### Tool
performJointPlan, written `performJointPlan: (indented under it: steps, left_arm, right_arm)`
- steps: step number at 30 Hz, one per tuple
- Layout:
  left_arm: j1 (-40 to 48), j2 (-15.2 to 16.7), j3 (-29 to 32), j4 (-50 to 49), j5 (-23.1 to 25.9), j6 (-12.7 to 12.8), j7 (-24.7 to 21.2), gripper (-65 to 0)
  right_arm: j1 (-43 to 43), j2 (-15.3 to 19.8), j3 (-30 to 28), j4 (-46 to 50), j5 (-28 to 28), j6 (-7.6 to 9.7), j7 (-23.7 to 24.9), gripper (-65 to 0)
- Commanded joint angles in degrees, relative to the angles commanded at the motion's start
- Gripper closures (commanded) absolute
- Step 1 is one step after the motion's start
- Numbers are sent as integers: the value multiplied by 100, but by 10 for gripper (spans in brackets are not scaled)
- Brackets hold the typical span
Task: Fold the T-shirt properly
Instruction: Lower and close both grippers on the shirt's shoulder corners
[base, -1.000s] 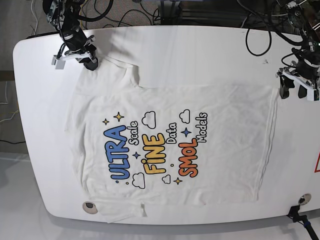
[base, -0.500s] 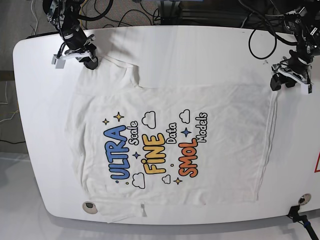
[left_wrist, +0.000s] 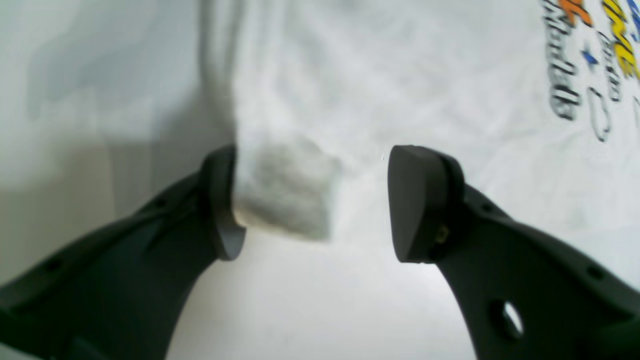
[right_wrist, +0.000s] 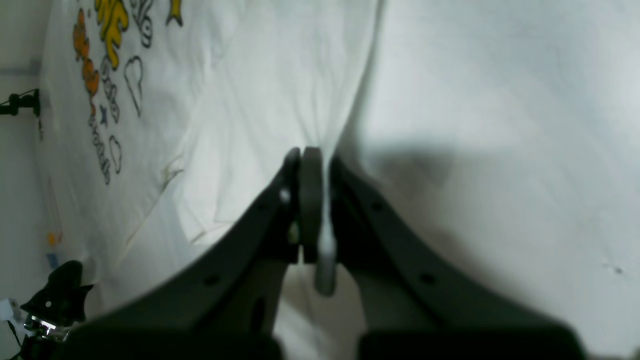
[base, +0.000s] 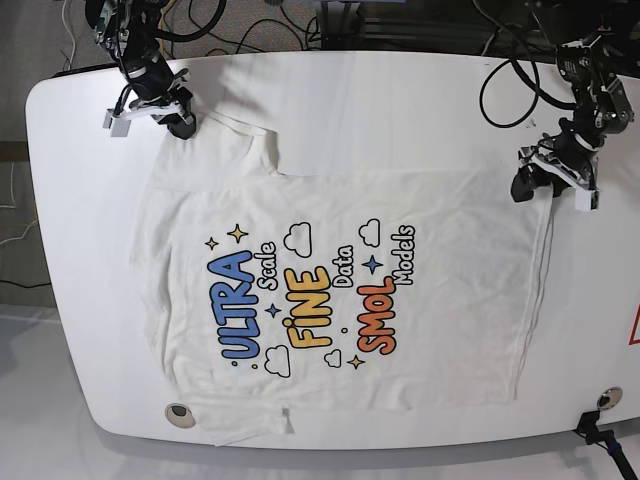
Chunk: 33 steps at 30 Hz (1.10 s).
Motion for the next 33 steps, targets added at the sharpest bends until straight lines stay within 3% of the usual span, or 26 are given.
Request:
performJointPlan:
  steps: [11, 13, 17, 20, 33]
  left_arm:
    - [-246, 35, 0, 0, 9, 18, -18, -390]
    - [-413, 176, 0, -70, 26, 18, -18, -324]
    - [-607, 220, 0, -246, 35, 18, -18, -110]
    - [-580, 220, 0, -246, 35, 18, -18, -10]
    - [97, 185, -26, -202, 0, -9, -9, 0]
  right_arm:
    - [9, 0, 0, -9, 0, 0, 0, 0]
    - [9, 0, 0, -9, 0, 0, 0, 0]
    - [26, 0, 0, 9, 0, 0, 0, 0]
    - [35, 26, 0, 18, 0, 0, 0, 0]
    - [-229, 132, 0, 738, 26, -9, 0, 0]
